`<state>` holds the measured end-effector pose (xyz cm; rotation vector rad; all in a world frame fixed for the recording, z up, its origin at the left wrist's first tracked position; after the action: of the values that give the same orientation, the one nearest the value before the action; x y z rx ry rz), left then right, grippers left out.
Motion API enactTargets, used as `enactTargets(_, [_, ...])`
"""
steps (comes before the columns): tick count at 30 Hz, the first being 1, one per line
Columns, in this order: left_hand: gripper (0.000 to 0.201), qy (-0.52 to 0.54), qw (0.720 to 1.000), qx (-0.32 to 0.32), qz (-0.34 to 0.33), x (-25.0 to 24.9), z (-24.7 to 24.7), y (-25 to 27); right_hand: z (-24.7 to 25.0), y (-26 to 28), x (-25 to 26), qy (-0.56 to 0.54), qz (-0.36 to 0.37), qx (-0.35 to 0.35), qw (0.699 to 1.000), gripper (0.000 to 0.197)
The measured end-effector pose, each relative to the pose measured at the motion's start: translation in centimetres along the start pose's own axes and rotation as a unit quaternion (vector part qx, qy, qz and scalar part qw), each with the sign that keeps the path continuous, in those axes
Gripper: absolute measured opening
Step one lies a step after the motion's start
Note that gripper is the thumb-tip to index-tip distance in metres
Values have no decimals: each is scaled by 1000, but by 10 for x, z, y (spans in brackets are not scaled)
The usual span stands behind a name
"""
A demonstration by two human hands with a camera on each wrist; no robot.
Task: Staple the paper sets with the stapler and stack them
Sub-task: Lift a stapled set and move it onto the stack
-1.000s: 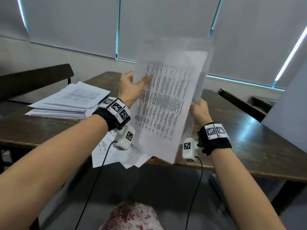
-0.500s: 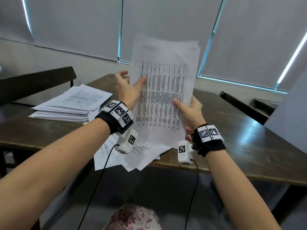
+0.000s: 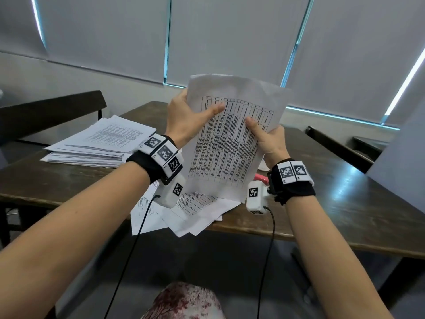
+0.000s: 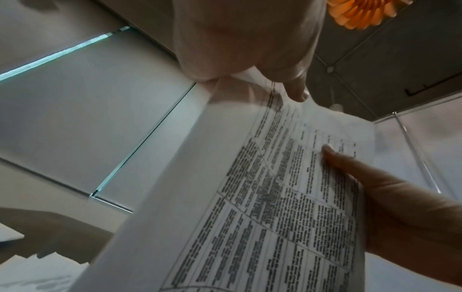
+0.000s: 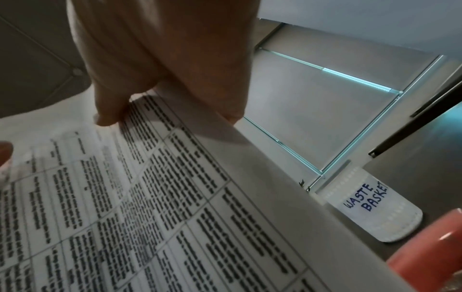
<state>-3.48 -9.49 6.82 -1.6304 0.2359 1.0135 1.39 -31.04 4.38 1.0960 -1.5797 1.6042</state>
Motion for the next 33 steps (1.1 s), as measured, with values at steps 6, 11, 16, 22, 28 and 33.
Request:
enactTargets(6, [47, 89, 995, -21, 35, 15, 3, -1, 1, 3, 3, 25, 4, -13, 1000, 24])
enactTargets(11, [21, 105, 992, -1, 77, 21, -4, 1, -1, 2, 9, 33, 4, -46, 998, 98])
enactTargets(16, [15, 139, 984, -25, 111, 37, 1, 5, 0, 5, 3, 53, -15, -27, 998, 80])
enactTargets(22, [16, 153, 982, -47, 100, 26, 2, 2, 2, 2, -17, 113, -29, 33, 993, 28])
enactTargets(28, [21, 88, 990, 11, 111, 37, -5, 10, 6, -1, 2, 31, -23, -40, 998, 35])
enactTargets(33, [16, 66, 993, 2, 101, 26, -30, 29, 27, 4, 10, 73, -3, -85, 994, 29])
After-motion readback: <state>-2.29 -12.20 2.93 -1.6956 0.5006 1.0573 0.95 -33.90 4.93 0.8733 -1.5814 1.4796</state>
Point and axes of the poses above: each hand's wrist, its own y-axis away from the middle knuckle, its own z-axis out of the back of the hand, x = y × z, the point moved 6 cm from there along -y, towards the middle knuckle, and after that the axes turned 1 degree about -z, right-handed, at the moved point
